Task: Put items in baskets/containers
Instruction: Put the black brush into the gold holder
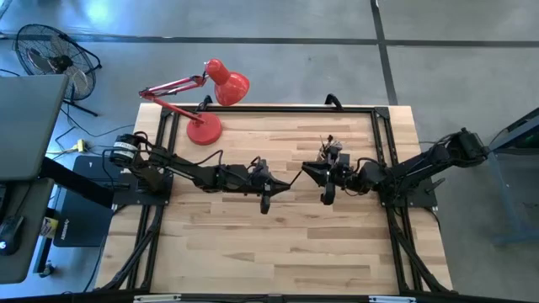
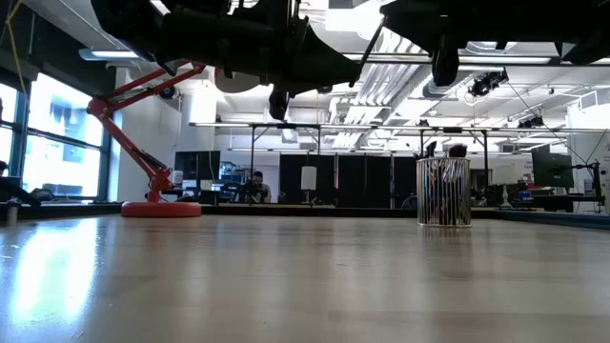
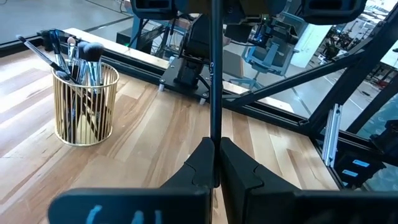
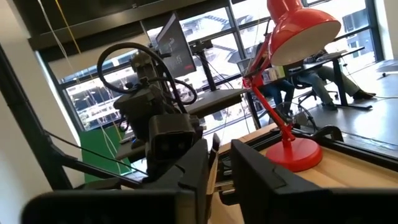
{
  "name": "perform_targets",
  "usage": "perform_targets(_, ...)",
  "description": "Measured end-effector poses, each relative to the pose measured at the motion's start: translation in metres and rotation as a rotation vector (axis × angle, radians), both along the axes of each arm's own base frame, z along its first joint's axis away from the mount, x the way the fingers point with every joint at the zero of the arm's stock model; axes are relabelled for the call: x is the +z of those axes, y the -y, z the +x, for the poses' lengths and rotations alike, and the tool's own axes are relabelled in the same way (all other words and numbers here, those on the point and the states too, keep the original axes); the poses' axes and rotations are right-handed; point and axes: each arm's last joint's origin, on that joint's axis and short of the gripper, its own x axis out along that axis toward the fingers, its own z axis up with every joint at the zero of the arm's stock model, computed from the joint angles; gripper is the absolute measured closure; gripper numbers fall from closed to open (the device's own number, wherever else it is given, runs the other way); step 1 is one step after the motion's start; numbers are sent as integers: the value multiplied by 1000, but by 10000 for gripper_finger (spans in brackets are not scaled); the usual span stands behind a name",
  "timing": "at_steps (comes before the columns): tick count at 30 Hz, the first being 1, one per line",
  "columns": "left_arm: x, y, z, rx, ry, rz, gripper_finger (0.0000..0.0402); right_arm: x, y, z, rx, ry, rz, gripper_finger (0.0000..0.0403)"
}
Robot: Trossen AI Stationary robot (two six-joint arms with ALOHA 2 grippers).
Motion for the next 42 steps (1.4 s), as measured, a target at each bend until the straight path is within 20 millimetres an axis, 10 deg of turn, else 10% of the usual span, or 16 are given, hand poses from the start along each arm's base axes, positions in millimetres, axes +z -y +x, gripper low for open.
perform_targets(30, -1, -10, 1, 0, -5, -76, 396, 1, 9, 2, 54, 23, 39, 305)
perform_targets(42, -1, -10, 1, 1, -7, -75, 396, -1, 9, 2, 37, -4, -16, 391)
